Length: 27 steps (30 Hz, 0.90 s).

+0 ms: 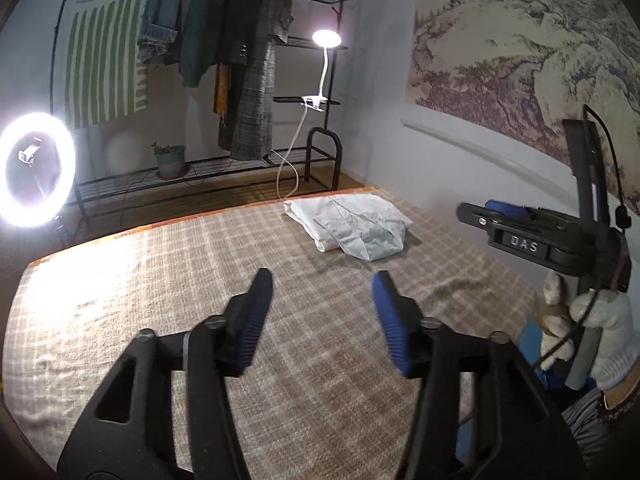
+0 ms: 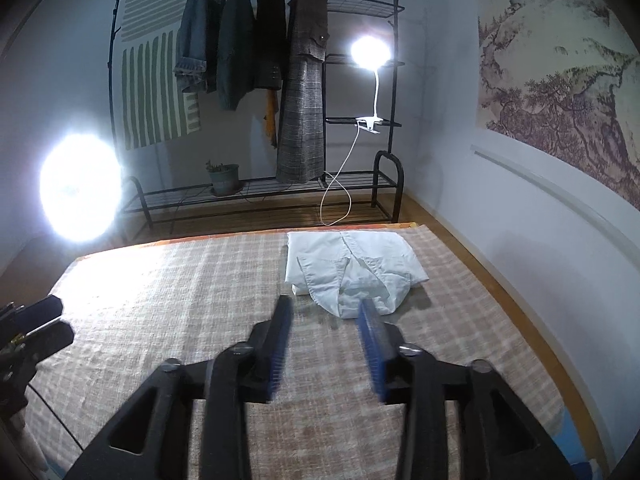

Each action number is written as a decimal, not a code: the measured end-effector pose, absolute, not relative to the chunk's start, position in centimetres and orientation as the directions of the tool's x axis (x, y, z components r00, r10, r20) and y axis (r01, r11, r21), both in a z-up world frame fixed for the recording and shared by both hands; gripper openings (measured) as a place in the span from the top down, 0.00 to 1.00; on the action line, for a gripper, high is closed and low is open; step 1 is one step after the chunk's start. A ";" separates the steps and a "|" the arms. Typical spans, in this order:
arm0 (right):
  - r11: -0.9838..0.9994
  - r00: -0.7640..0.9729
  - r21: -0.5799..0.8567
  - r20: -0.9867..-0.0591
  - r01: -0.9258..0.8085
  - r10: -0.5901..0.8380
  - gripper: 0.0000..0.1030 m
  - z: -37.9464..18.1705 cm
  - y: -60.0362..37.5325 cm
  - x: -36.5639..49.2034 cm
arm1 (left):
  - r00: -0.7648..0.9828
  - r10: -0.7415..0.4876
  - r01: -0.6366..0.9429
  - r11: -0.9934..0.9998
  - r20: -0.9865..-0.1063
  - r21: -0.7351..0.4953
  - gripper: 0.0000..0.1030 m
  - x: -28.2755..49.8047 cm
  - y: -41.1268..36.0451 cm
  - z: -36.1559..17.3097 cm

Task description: Fold small clothes

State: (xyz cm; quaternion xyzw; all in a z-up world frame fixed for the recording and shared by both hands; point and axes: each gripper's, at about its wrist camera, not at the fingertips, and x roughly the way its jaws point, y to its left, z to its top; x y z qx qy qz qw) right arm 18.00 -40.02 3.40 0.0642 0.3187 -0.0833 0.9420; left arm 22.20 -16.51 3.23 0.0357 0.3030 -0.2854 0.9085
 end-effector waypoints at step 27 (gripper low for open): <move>0.971 0.804 0.034 -0.569 0.236 -0.175 0.00 2.3 -39.9 18.2 | 0.696 -0.412 0.495 0.868 -0.588 -0.021 0.04 21.5 -16.4 3.1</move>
